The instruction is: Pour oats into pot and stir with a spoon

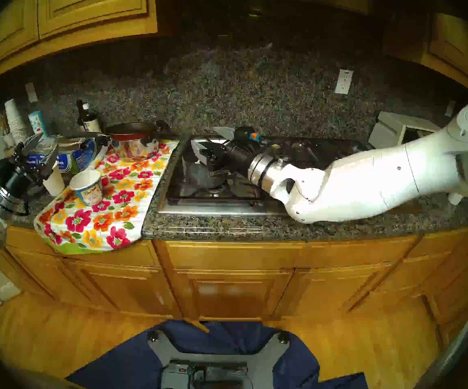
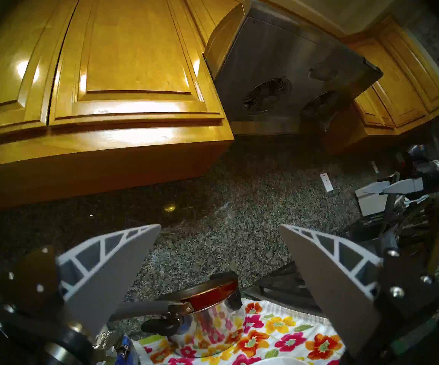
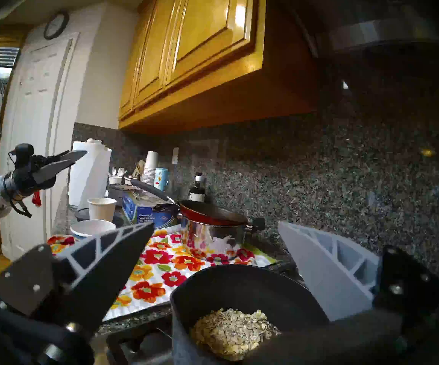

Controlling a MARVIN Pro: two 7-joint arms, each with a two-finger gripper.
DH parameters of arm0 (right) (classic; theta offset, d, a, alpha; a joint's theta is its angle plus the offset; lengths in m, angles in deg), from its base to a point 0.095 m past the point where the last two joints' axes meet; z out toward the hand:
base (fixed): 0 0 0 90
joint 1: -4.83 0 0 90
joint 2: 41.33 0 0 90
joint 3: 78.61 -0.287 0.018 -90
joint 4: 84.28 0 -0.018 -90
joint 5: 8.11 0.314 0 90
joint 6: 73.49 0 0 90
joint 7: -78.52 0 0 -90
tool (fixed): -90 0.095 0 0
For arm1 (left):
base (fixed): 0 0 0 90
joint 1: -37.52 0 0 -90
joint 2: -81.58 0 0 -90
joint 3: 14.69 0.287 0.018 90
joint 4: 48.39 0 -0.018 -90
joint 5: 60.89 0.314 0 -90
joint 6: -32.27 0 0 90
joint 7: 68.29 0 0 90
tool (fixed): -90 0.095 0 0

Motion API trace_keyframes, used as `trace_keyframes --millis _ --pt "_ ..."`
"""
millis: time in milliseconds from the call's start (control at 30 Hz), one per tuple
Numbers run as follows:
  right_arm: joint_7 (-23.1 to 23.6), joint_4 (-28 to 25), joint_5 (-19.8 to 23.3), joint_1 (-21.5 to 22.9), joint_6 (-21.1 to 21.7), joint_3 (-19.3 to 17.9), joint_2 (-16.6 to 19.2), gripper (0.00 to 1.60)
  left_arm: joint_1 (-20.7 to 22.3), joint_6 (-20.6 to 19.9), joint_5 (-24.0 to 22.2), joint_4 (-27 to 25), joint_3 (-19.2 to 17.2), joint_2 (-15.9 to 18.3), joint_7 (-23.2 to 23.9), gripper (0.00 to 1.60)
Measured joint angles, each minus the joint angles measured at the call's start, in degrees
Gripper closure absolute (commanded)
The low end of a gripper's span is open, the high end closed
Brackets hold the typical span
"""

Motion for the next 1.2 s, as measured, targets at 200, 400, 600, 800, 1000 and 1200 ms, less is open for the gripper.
trace_keyframes --millis 200,400,600,800,1000,1200 --pt "0.0 2.0 -0.7 -2.2 0.0 -1.1 -0.4 0.00 -0.1 0.0 0.0 0.0 -0.1 0.0 0.0 0.00" --pt "0.4 4.3 -1.1 -4.4 0.0 -2.5 -0.5 0.00 -0.1 0.0 0.0 0.0 -0.2 -0.1 0.0 0.00" --pt "1.5 6.3 -1.2 -6.3 -0.1 -3.9 -0.7 0.00 -0.2 0.0 0.1 0.0 -0.2 -0.1 0.0 0.00" --pt "2.6 8.0 -1.2 -8.1 -0.1 -4.9 -1.3 1.60 -0.2 0.0 0.1 0.0 -0.3 -0.1 0.0 0.00" --pt "3.5 8.1 -1.2 -8.4 -0.1 -5.7 -1.2 1.60 -0.3 0.0 0.1 0.0 -0.3 -0.1 0.0 0.00" --pt "4.2 5.7 -1.7 -7.8 -0.1 -5.9 -0.1 1.60 -0.3 0.0 0.1 0.0 -0.4 -0.1 0.0 0.00"
